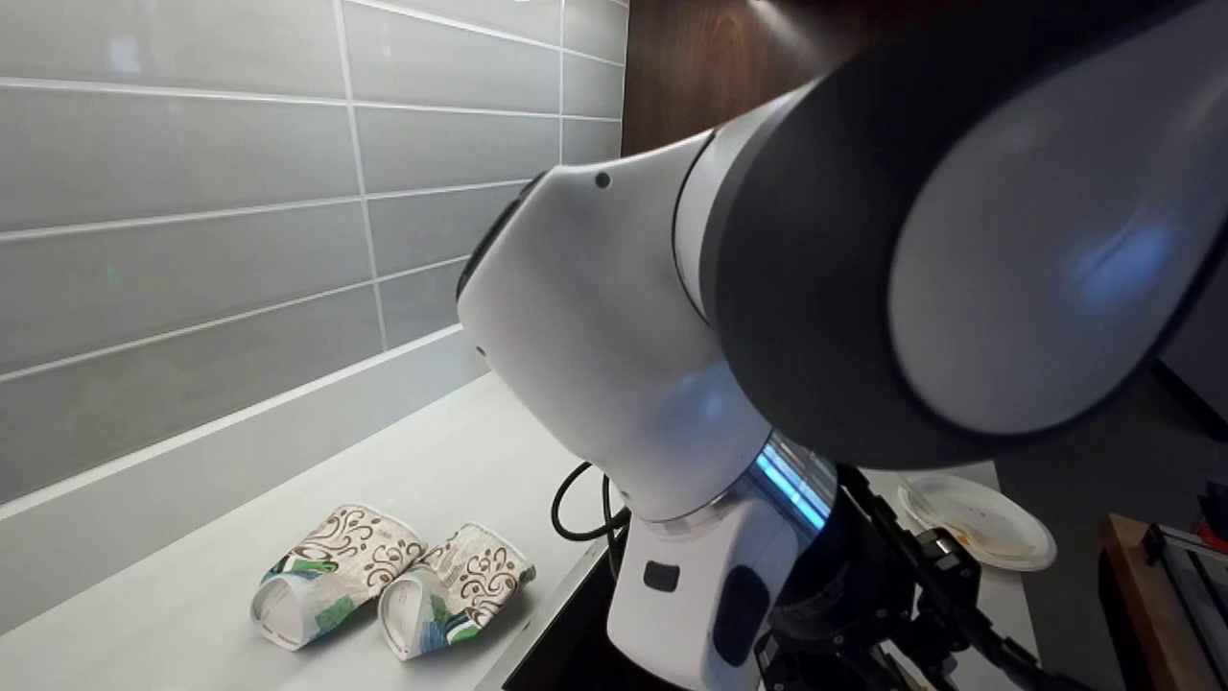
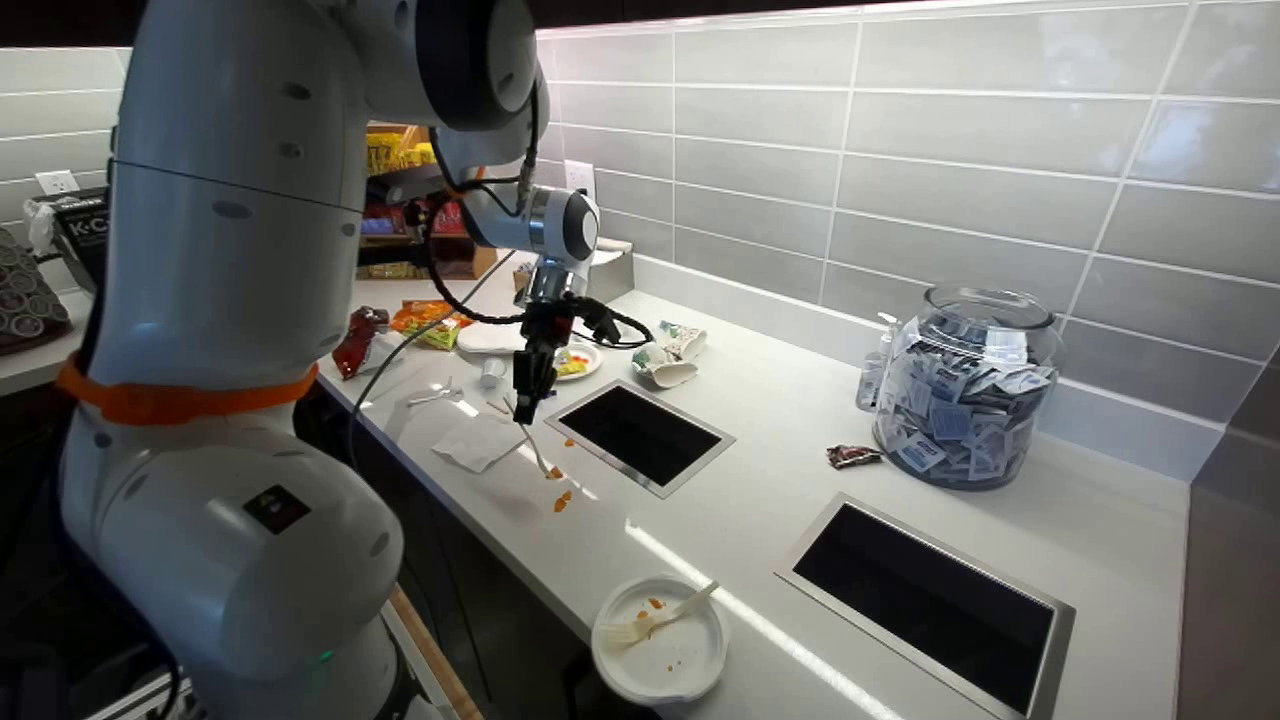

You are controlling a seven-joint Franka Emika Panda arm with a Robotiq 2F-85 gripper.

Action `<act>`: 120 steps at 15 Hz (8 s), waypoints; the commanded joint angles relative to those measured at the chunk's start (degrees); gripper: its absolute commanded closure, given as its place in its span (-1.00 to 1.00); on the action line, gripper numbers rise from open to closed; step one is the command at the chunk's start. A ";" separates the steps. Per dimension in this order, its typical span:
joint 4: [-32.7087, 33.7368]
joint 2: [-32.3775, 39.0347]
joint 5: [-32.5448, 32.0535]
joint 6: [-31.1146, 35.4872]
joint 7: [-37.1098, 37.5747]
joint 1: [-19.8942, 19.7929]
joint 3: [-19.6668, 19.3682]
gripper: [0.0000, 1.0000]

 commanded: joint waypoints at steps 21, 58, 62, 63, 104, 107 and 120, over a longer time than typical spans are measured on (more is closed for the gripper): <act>-0.85 7.13 -6.46 0.86 -6.33 0.47 0.19 0.94; 11.28 13.34 -10.69 2.36 -2.69 1.43 -1.42 0.94; 12.26 13.36 -12.07 2.72 -1.17 1.82 -1.62 0.94; 12.36 13.24 -12.54 2.84 -0.56 1.98 -1.72 0.94; 4.55 8.95 -6.74 1.44 -4.86 0.19 0.53 0.94; 4.86 9.21 -6.97 2.26 -4.91 0.04 0.41 0.94; 8.11 10.19 -6.62 4.75 -7.01 -0.35 0.33 0.94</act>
